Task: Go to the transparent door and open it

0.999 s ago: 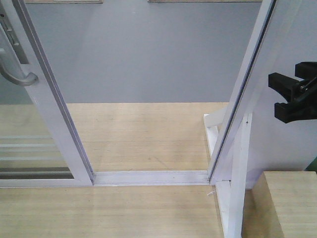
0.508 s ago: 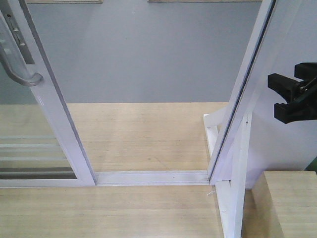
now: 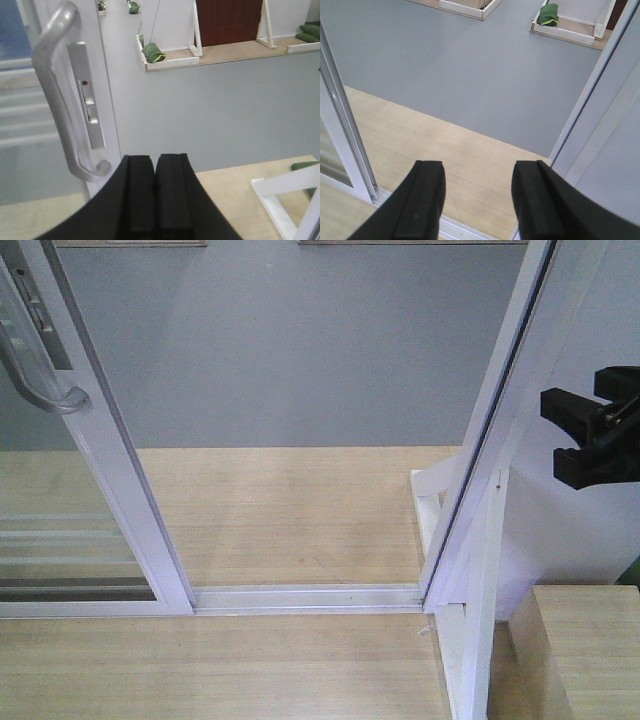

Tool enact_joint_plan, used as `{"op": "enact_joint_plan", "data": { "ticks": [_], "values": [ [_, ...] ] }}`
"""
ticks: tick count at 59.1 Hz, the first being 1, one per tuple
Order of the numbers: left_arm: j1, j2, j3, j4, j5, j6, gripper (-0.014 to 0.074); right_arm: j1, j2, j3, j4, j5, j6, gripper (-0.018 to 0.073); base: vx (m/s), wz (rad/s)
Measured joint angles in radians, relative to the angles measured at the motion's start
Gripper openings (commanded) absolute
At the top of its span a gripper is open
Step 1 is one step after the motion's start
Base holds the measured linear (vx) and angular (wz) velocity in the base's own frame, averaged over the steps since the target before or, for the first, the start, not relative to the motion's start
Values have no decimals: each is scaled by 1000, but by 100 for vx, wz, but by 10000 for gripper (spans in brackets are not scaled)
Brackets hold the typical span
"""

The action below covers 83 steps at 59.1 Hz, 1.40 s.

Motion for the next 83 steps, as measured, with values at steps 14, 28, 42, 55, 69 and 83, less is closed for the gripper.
{"op": "enact_joint_plan", "data": {
  "ticks": [14, 28, 42, 55, 69, 83],
  "values": [
    [-95, -297, 362, 32, -275, -235, -7, 0, 0, 0, 0, 0, 0, 386, 0, 0],
    [-98, -449, 540, 570, -330, -478, -7, 0, 0, 0, 0, 0, 0, 386, 0, 0],
    [-98, -648, 624, 734, -308, -773, -7, 0, 0, 0, 0, 0, 0, 386, 0, 0],
    [-98, -700, 624, 756, -133, -807, -7, 0, 0, 2, 0, 4, 0, 386, 0, 0],
    [-98, -700, 624, 766, -123, -811, -7, 0, 0, 3, 0, 5, 0, 386, 0, 0],
    [-98, -700, 624, 769, -116, -811, -7, 0, 0, 3, 0, 5, 0, 386, 0, 0]
  ]
}}
